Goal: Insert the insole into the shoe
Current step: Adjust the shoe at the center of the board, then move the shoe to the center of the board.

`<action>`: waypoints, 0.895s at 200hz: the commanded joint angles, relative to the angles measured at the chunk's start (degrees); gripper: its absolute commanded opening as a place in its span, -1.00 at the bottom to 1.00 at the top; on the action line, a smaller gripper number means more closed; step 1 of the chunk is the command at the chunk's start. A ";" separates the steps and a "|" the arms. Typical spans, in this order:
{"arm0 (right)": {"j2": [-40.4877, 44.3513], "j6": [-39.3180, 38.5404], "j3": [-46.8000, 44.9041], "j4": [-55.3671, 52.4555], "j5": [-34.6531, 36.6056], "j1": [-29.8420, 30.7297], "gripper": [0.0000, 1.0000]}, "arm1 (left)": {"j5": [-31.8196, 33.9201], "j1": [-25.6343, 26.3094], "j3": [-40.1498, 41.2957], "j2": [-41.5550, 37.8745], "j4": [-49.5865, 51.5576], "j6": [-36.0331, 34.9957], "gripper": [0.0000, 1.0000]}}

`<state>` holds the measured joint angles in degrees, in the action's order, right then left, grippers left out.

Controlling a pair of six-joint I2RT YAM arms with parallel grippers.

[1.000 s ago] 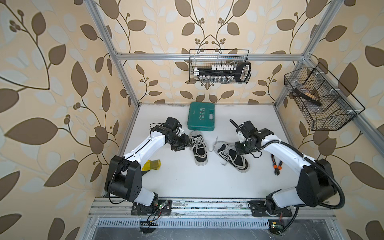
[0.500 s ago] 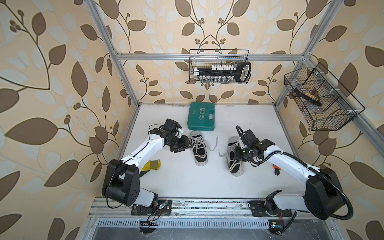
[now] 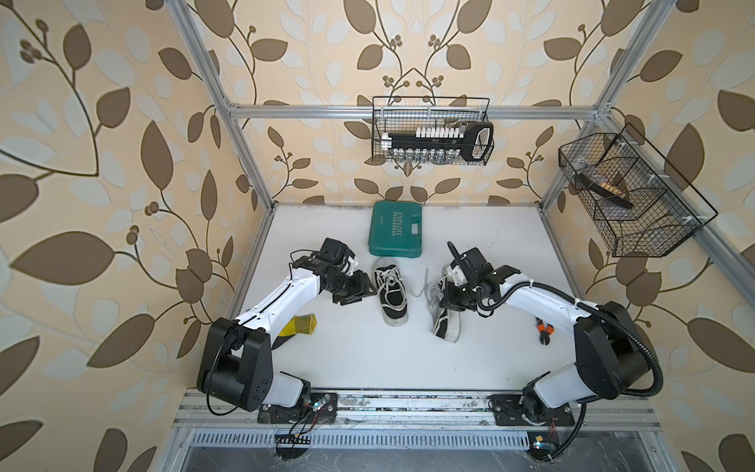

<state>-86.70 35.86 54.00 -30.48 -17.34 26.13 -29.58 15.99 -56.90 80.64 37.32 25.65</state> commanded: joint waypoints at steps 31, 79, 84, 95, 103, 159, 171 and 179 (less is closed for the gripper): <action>10.66 -0.88 -5.43 -6.02 15.88 -3.10 -1.00 | -1.18 -0.69 0.28 -1.34 -1.61 -0.21 0.14; 8.89 -5.82 -5.17 -10.98 16.68 -5.77 -1.00 | -1.18 -0.62 0.46 -1.39 -1.76 -0.05 0.13; 8.63 -6.08 -5.02 -11.38 16.88 -5.90 -1.00 | -1.18 -0.64 0.60 -1.51 -1.96 0.07 0.13; 8.15 -6.34 -4.64 -12.20 16.90 -6.04 -1.00 | -1.18 -0.67 0.74 -1.39 -2.14 0.12 0.14; 7.95 -6.34 -4.63 -12.45 17.07 -6.09 -0.91 | -1.18 -0.66 0.83 -1.37 -2.16 0.12 0.13; 6.21 -5.49 -5.67 -12.23 17.32 -6.17 -0.32 | -1.18 -0.61 0.70 -1.14 -2.25 0.29 0.14; 4.63 -5.47 -5.60 -10.94 15.79 -6.17 -0.33 | -1.25 -0.66 0.66 -1.15 -2.23 0.33 0.14; 3.43 -5.45 -5.37 -9.96 14.46 -6.10 -0.36 | -1.18 -0.61 0.65 -1.14 -2.19 0.33 0.14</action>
<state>-80.27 30.44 48.45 -41.69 -1.02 20.12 -29.87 15.66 -56.25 80.62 35.70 25.74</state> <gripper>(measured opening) 0.333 0.568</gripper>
